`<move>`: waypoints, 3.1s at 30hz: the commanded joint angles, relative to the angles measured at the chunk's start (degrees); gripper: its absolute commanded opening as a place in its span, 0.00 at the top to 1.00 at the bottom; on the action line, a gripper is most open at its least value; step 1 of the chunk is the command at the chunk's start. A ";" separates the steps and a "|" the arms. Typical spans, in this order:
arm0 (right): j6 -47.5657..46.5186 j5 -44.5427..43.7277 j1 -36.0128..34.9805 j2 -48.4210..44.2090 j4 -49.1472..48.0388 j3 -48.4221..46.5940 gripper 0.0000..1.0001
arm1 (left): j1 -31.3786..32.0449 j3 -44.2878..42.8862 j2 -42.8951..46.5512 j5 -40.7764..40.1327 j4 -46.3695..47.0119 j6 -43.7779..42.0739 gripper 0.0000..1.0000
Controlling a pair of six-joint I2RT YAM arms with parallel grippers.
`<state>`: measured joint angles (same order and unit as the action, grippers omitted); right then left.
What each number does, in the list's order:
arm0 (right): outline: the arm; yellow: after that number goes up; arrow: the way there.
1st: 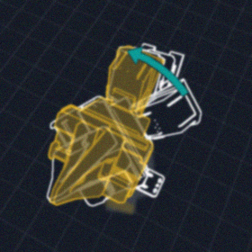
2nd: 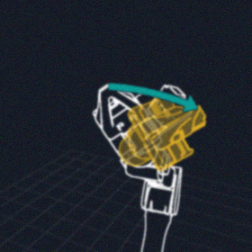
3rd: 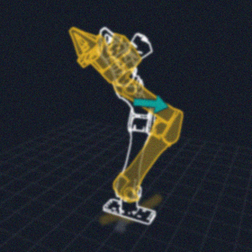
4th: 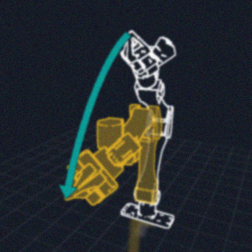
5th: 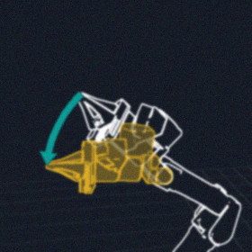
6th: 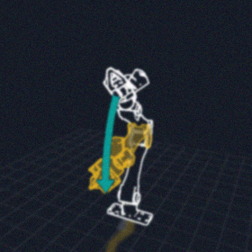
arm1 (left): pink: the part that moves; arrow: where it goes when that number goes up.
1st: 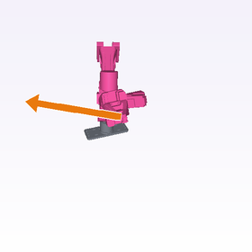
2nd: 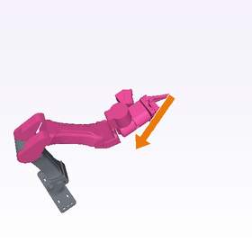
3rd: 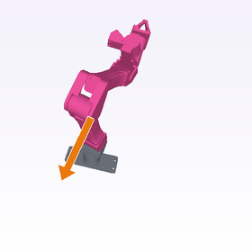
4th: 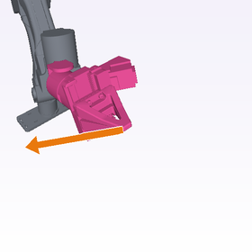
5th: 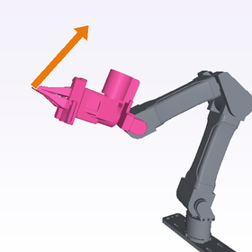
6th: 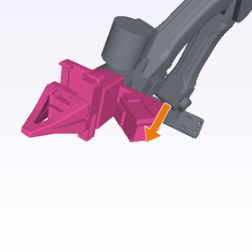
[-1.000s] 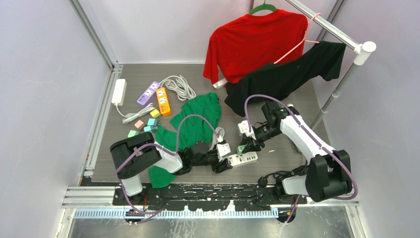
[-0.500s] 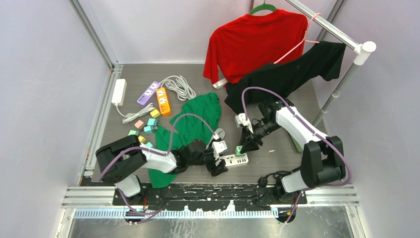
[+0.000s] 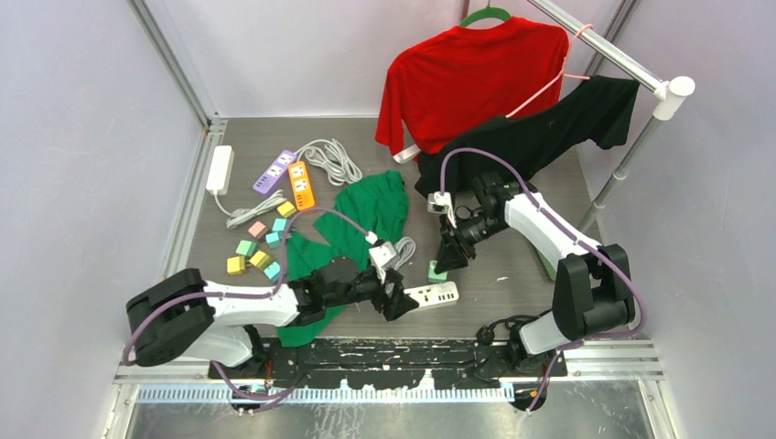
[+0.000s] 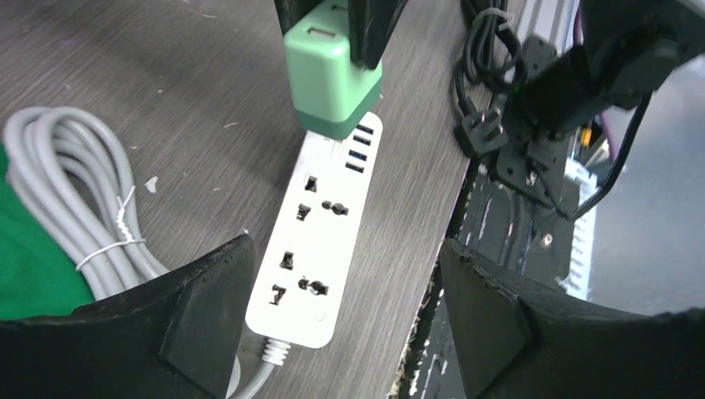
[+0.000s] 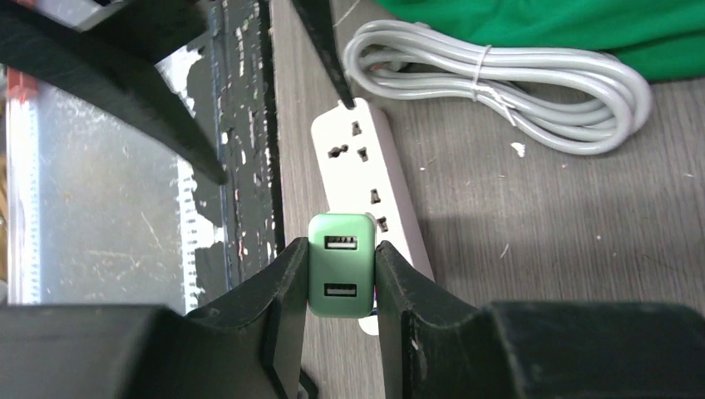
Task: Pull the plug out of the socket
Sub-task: Remove the plug from the socket, then place the plug at the center of the board.
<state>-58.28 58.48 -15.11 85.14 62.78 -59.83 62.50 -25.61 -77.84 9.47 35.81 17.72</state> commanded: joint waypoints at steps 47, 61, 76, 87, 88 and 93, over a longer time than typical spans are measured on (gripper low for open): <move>36.62 -2.93 -4.62 7.84 -14.00 -4.09 0.98 | 7.73 -29.67 -15.52 -39.18 -29.22 21.53 0.44; 31.78 -3.06 -4.64 7.76 -11.49 -4.82 0.70 | 7.64 -24.57 -12.03 -42.74 -25.88 19.99 0.98; 25.42 -3.51 -4.76 6.94 -8.39 -5.66 0.00 | 4.69 -13.41 -0.36 -46.28 -28.15 20.70 1.00; 25.36 -4.35 -4.84 7.22 -8.62 -5.57 0.00 | -20.43 -7.89 16.98 -29.09 -42.79 17.87 1.00; 25.39 -4.46 -4.84 7.23 -8.72 -5.54 0.00 | -23.18 -7.38 17.62 -27.60 -43.03 18.19 1.00; 25.54 -4.64 -4.81 7.75 -8.85 -5.41 0.00 | -36.62 -7.05 14.87 -20.26 -42.42 19.56 1.00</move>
<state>-31.88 53.34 -19.88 93.38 53.84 -63.59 32.77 -32.71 -61.14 -18.79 -5.85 36.82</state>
